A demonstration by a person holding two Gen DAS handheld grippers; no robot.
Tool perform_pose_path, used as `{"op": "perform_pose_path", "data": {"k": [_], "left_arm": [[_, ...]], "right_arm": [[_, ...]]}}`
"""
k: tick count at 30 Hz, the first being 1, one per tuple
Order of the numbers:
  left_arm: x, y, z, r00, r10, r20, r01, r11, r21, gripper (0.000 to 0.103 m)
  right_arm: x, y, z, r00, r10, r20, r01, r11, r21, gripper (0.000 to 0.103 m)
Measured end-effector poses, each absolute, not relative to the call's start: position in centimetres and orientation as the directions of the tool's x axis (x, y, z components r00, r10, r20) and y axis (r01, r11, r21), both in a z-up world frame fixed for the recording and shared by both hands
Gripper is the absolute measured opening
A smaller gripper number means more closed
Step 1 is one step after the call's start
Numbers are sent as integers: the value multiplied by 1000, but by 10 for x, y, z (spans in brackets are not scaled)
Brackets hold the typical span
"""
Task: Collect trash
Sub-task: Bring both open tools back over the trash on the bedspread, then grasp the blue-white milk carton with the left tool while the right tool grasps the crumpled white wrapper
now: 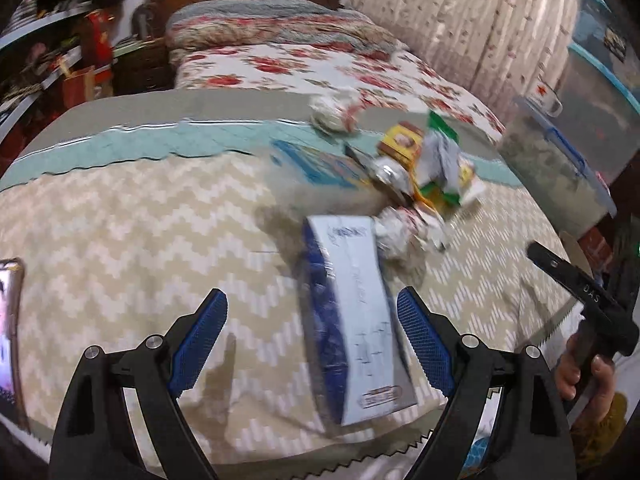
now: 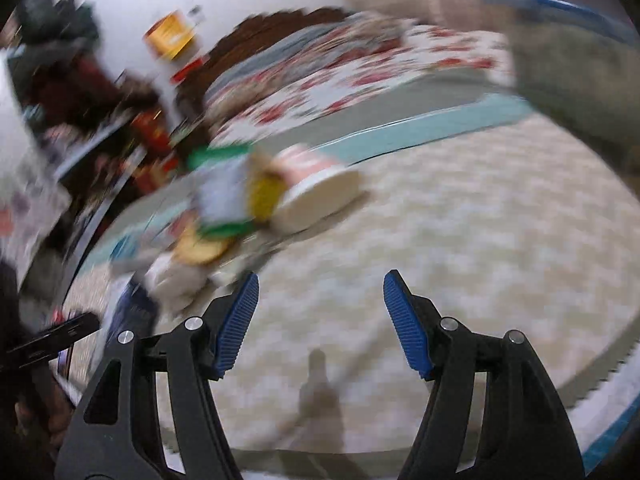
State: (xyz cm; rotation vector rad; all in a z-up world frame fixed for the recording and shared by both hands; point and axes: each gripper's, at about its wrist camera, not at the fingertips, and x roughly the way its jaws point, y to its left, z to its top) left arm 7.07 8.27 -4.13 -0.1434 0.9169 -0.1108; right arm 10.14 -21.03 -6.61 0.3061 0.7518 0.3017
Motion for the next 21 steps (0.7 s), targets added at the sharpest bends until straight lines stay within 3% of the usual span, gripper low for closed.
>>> {"op": "perform_pose_path", "data": {"k": [6,14,16,18,21], "left_arm": [[71,63,-55,605,-141,-784,80,990,-117,84],[67,72,-68,592,-151,-791,56,988,-147,82],[65,72,-65,600,-150,-786,65,988,-139,76],[61,71,-62,604,-159,-781,84,987,-135,61],[57,70,-59,603,-179,-777,103,984,-147,52]], "right_arm": [[113,-135,-57,588,505,-632,-327,863,385,67],[153,-71,-76,494,542,-680,-300,840,453,68],[154,-68,-83,483,542,-687,-290,840,459,53],[150,-75,-84,485,559,-672,-296,828,476,48],[135,-84,-81,481,573,-664,-321,820,475,46]]}}
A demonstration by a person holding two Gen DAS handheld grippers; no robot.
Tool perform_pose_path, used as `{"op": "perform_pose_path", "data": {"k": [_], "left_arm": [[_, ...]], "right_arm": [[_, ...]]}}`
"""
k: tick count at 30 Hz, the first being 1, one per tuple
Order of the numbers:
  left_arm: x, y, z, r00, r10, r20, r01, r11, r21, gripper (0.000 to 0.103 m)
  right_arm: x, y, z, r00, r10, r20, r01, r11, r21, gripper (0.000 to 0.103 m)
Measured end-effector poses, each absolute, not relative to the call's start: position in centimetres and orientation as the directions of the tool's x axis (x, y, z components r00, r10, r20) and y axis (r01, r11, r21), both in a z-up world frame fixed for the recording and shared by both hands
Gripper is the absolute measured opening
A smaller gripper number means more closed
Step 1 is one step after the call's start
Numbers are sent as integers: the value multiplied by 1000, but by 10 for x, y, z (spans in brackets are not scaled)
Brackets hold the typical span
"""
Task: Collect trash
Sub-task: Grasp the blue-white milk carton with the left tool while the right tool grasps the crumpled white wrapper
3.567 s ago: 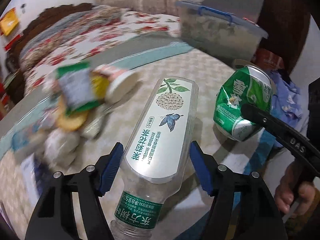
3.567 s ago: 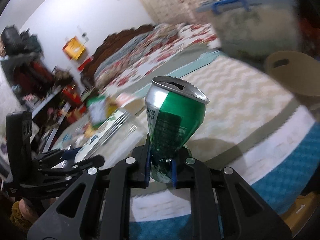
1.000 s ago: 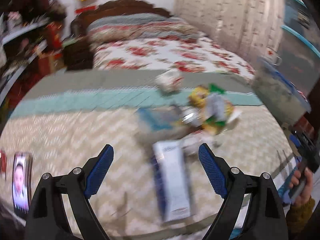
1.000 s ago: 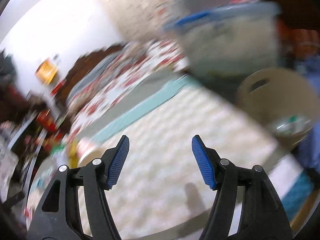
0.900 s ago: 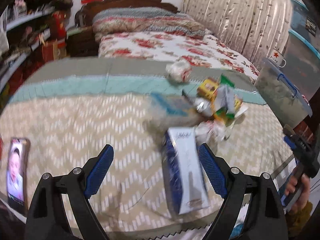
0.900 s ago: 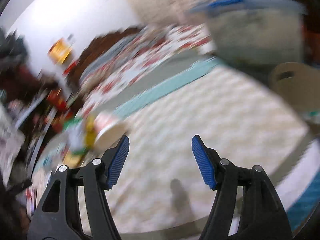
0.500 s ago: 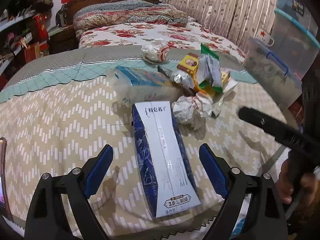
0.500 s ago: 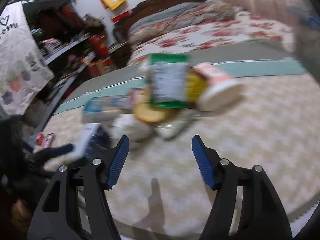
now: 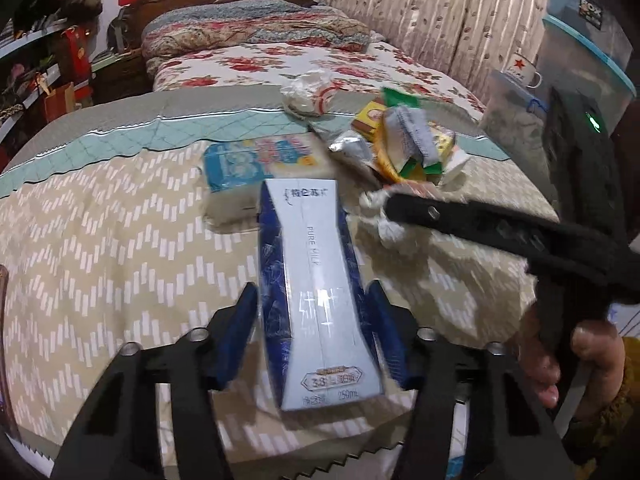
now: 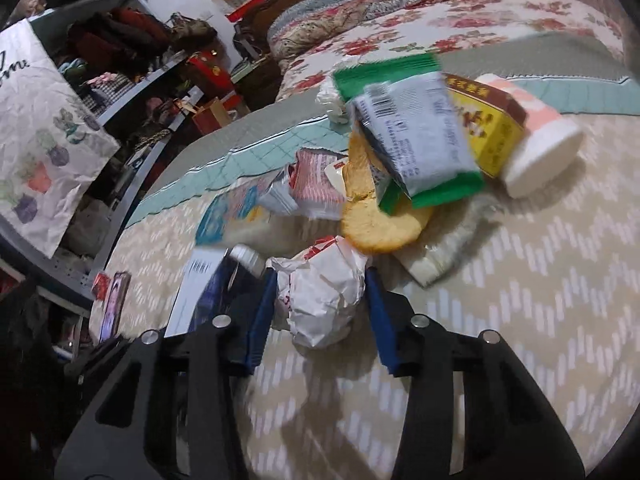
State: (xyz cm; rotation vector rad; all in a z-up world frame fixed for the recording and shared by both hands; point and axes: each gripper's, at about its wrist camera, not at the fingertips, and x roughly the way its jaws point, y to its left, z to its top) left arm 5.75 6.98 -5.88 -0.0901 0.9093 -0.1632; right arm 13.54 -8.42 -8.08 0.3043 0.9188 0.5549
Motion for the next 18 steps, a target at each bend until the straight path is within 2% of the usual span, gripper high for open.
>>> {"op": "perform_pose_path", "data": {"k": [8,15,18], "left_arm": [[52,63,-51,597,-287,-749,152,957,-245,51],[56,14,-48,562,-363,-743,277,929,-244,51],[61,-7,-55,537,-353,-767,300,929,-218,51]], "right_arm": [[70,-128,-69,577,523,-627,-373,852,368,46],[40,-193,-77,681,381,-625,-231,922,311,46],[33,-214,-81,698,347,-626,-179,931,317,47]]}}
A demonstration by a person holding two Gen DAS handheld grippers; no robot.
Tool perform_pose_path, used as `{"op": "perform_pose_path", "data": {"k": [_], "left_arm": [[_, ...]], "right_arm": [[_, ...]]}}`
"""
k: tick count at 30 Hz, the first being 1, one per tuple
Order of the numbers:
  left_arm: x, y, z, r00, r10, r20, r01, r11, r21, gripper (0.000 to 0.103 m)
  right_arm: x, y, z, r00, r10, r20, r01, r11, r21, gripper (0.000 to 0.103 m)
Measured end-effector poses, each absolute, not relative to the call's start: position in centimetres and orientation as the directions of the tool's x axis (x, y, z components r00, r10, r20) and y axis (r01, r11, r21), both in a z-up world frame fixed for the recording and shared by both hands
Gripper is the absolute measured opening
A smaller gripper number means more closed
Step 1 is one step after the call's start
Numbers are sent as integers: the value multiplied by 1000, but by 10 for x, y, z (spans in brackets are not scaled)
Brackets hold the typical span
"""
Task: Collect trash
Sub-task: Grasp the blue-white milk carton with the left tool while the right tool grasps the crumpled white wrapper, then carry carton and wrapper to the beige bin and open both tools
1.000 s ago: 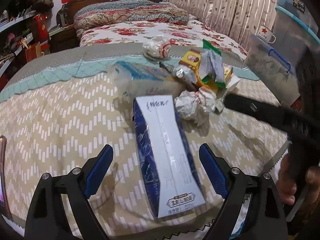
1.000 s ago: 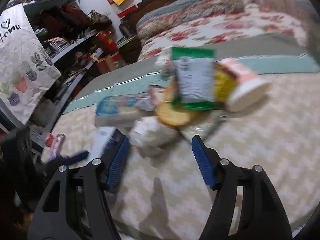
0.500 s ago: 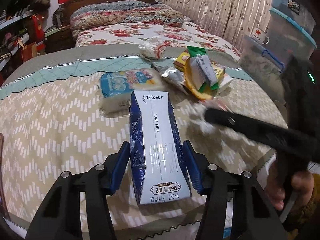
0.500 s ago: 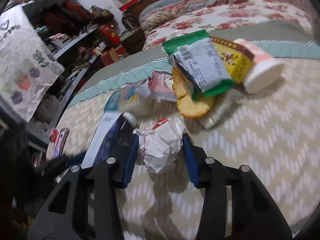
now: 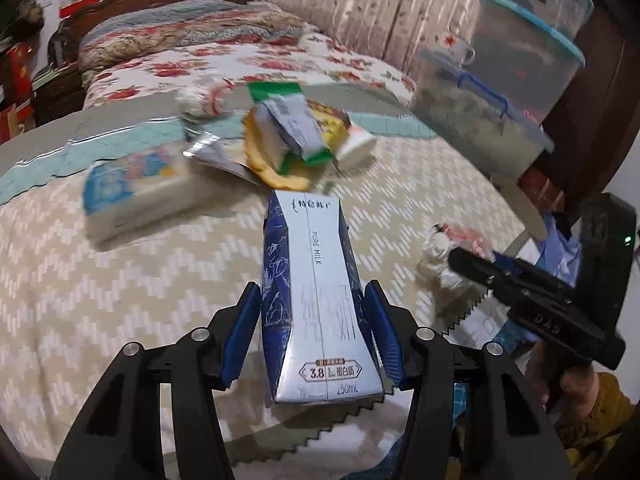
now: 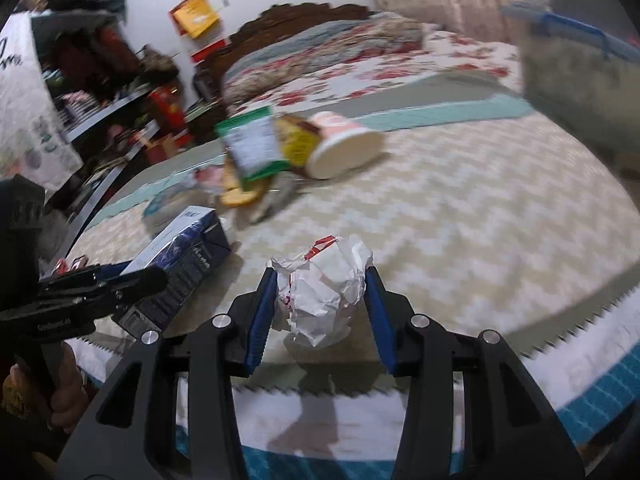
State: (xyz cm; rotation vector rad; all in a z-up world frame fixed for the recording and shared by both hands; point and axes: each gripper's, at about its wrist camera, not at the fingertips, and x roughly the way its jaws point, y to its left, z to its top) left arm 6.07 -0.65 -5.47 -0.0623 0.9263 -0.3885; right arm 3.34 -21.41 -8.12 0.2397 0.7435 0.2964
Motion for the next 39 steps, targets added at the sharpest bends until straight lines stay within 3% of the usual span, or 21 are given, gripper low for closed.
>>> {"op": "perform_pose_path", "data": {"k": [2,8,10,15,16,17,18,20,26,39], "left_arm": [[65,-14,-59,523,-330,-785,296,935,-196,51],[66,-20,-66,545,-236,-805,258,960,-107,68],[65,-21,-66,548,-218,-808,256,963,-86,68],[61,-26,-73,529,-181,-829,262,964,-43,67],[62,-26,-75,522,-186,-833,268,962,-47,64],[62,-28,-76,513,-204,-834,279,958,-63,51],[62,-31,-75,508,-219,-833,290,954,-74,50],[63,-36,-74,518,-206,-830,298,953,-51,50],[78,-69,-69,473,-295,-830,390,915,-103,50],[109,-206,-78,372,-378,-848,632,772,-67,49]], "right_arm": [[31,-223,-82,705,331,-627,-160,936,314,48],[27,-227,-89,698,320,-640,-146,939,311,60],[25,-221,-89,702,313,-640,-156,944,291,68],[24,-213,-92,700,301,-648,-176,952,252,72],[24,-213,-94,698,299,-651,-176,952,249,72],[24,-213,-95,696,297,-653,-176,953,246,71],[24,-214,-97,692,297,-658,-178,954,242,54],[24,-216,-97,691,304,-656,-186,951,246,51],[22,-240,-92,737,266,-622,-129,958,256,50],[13,-352,-101,786,115,-607,135,927,351,50]]}}
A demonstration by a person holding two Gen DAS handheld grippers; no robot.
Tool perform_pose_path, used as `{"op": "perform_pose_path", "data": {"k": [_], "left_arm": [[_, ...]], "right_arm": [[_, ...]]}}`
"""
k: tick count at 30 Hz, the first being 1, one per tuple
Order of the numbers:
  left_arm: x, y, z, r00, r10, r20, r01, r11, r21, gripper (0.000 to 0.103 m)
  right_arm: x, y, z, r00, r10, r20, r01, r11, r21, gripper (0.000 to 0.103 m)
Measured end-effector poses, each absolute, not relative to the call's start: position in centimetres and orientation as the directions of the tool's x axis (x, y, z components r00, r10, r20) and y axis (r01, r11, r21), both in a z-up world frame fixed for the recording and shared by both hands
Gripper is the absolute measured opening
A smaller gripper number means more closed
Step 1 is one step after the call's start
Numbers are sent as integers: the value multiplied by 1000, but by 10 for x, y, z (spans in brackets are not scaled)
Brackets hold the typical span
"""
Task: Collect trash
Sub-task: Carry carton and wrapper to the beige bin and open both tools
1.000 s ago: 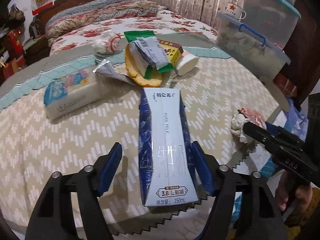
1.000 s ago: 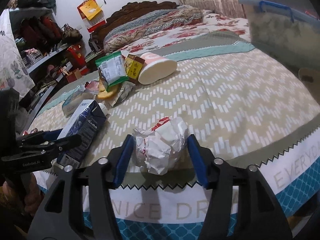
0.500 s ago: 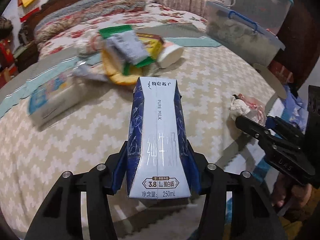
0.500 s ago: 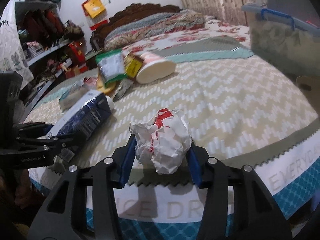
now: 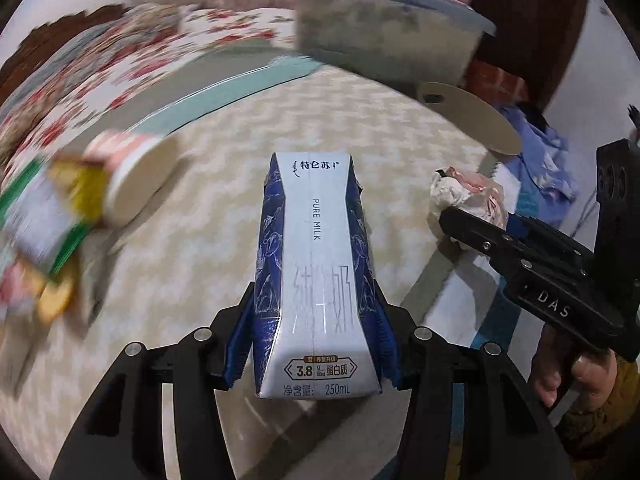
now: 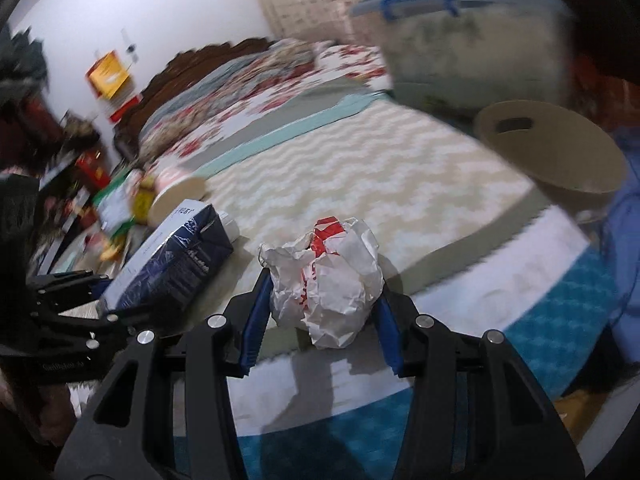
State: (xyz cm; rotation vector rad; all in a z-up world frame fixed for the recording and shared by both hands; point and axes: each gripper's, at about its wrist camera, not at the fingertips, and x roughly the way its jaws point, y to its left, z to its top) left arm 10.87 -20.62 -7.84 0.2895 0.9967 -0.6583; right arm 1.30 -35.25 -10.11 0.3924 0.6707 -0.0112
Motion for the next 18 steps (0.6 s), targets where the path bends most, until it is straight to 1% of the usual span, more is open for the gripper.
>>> {"op": "perform_pose_path", "data": {"k": [4,7,15,18], "left_arm": [[128,-254,-77,325,-433,-841,693,714,-100,49],[147,-305,-77,270,-476,-837,746,653,-131,49],[186,-413,-79,179,-520,-835,822,546,-163,49],[196,-449,-79,158,-523,-838,854,498,-150,48]], "right_arm": [[18,-389,-93,809,54,-586,192,917,349,50],[24,-422,-92,814,-14,-581,260,903,343,50],[35,-510,-99,795,-115,-595,403,834,377,50],[40,-536,-101,780,-152,-607,445,816,368,51]]}}
